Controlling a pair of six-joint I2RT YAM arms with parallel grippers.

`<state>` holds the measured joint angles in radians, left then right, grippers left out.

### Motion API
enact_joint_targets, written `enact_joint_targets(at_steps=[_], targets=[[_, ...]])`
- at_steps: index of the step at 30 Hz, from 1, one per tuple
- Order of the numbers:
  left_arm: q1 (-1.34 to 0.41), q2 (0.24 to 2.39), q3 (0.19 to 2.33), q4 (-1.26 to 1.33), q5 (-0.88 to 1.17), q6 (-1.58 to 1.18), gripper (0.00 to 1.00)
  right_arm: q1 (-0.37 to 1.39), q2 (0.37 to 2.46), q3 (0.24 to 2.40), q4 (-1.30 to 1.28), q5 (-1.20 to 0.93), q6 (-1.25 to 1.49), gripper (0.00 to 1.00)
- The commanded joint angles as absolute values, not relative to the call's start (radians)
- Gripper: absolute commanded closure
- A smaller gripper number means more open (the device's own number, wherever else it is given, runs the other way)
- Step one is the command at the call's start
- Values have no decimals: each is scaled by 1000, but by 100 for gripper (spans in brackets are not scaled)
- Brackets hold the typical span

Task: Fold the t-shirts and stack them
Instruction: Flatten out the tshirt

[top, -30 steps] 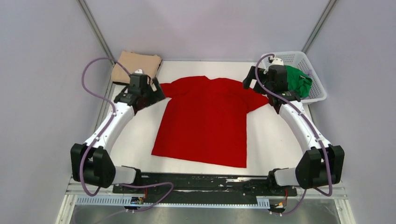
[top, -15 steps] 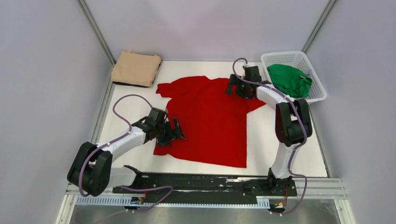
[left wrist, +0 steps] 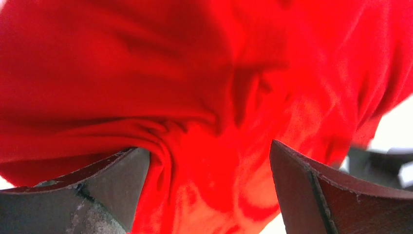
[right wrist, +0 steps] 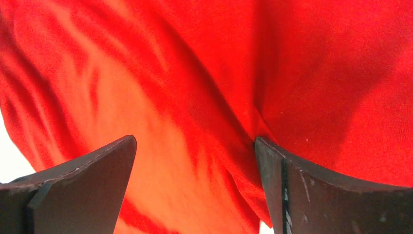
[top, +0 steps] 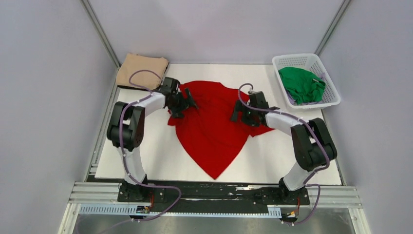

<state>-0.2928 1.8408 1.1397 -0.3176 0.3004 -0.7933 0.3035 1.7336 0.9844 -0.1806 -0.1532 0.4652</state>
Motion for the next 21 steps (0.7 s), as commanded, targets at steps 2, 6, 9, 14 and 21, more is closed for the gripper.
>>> enact_joint_targets(at_steps=[2, 6, 9, 14, 21], targets=[[-272, 2160, 1524, -489, 185, -659, 0, 553, 1570, 800, -264, -235, 585, 0], [-309, 2313, 1808, -567, 239, -620, 0, 731, 1490, 806, -281, -319, 576, 1], [-376, 2344, 1919, -622, 230, -568, 0, 753, 1444, 861, -312, -282, 536, 0], [-416, 2208, 1832, -628, 79, -530, 0, 675, 1385, 949, -353, -159, 491, 0], [-412, 1953, 1622, -682, -187, -532, 0, 475, 1399, 982, -357, -109, 525, 0]])
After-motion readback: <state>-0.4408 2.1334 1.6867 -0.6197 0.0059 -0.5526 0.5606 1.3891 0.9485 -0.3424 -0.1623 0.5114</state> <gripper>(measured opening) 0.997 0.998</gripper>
